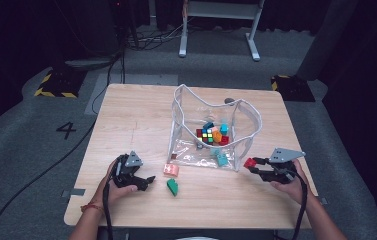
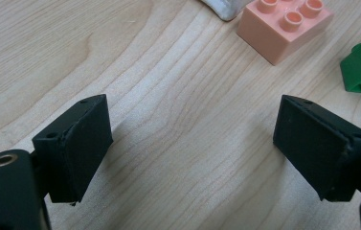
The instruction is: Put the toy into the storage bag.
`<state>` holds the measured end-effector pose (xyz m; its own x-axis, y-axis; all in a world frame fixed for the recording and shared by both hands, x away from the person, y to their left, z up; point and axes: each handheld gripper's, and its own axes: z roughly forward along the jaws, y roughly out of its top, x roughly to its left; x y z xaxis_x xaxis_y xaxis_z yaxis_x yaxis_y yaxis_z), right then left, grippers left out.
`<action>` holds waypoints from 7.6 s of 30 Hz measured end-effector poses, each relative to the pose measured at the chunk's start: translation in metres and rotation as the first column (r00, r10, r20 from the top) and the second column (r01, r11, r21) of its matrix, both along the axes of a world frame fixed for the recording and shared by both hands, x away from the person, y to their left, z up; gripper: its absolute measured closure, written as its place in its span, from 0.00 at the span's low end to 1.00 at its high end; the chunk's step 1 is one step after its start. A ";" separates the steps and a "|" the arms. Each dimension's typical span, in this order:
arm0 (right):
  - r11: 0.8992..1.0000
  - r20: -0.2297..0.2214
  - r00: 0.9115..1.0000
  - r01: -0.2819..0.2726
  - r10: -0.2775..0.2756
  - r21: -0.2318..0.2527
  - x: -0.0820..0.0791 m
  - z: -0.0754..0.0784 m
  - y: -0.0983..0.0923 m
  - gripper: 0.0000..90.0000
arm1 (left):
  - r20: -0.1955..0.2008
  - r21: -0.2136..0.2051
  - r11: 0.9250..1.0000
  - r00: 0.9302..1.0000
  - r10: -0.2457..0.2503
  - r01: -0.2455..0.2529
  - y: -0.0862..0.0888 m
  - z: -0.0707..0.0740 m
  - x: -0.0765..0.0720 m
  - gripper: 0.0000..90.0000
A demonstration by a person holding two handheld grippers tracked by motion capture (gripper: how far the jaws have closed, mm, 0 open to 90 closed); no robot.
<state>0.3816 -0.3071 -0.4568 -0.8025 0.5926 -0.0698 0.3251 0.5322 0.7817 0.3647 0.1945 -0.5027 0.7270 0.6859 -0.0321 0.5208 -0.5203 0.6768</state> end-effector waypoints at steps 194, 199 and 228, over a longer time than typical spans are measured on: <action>0.958 -0.051 0.957 -0.286 0.287 0.023 -0.045 -0.021 0.139 0.29 | 0.000 0.000 1.000 1.000 -0.001 0.001 0.000 0.000 0.000 0.15; 0.939 -0.041 0.938 -0.344 0.344 0.021 -0.042 -0.029 0.169 0.30 | 0.000 0.001 1.000 1.000 -0.001 0.001 0.000 0.000 0.000 0.15; 0.922 -0.062 0.920 -0.388 0.387 -0.003 -0.032 -0.045 0.247 0.42 | 0.000 0.001 1.000 1.000 -0.001 0.001 0.000 0.000 0.000 0.15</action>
<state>0.3492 -0.0598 -0.5020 -0.9721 0.2334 -0.0219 0.1360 0.6375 0.7583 0.3648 0.1946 -0.5026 0.7276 0.6853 -0.0315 0.5205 -0.5216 0.6760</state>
